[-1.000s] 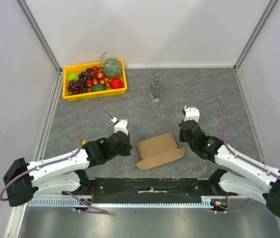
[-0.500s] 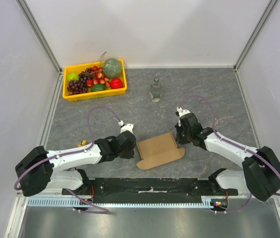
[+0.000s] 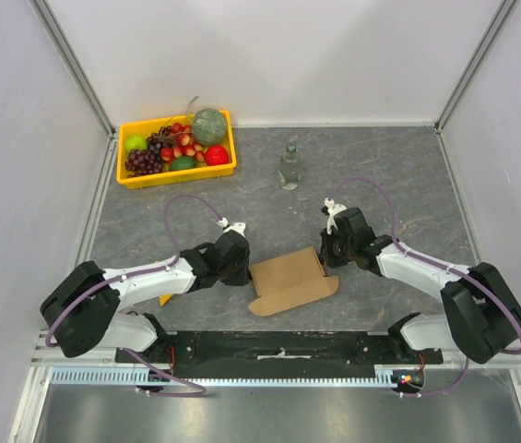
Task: Fold the paper box
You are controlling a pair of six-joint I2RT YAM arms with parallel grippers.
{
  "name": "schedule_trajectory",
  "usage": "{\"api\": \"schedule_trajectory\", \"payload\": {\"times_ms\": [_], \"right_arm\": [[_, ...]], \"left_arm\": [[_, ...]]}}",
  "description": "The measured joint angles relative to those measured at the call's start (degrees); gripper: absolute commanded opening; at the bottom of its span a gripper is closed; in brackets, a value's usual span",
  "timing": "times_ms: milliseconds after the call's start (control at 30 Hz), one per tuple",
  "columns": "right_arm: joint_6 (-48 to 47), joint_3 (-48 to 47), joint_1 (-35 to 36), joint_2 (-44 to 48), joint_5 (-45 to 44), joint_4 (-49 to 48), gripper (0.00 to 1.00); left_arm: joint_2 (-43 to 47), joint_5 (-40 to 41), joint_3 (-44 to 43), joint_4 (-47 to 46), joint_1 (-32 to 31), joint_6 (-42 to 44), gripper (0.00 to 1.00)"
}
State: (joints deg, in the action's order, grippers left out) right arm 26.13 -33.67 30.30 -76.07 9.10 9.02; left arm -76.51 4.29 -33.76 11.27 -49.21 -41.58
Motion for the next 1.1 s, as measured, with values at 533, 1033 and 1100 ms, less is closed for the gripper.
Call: {"api": "schedule_trajectory", "payload": {"times_ms": [533,1033,1100], "right_arm": [[1.3,-3.2,-0.7,-5.3,-2.7,-2.2,0.0],[1.3,-4.9,-4.7,0.4,-12.9,-2.4,0.34],[1.2,-4.8,-5.2,2.3,-14.0,-2.0,0.48]], "left_arm": [[-12.1,-1.3,-12.9,1.0,9.7,8.3,0.02],[-12.4,-0.8,-11.4,1.6,16.8,10.3,0.11],[-9.1,0.1,-9.6,2.6,17.8,10.3,0.11]]}}
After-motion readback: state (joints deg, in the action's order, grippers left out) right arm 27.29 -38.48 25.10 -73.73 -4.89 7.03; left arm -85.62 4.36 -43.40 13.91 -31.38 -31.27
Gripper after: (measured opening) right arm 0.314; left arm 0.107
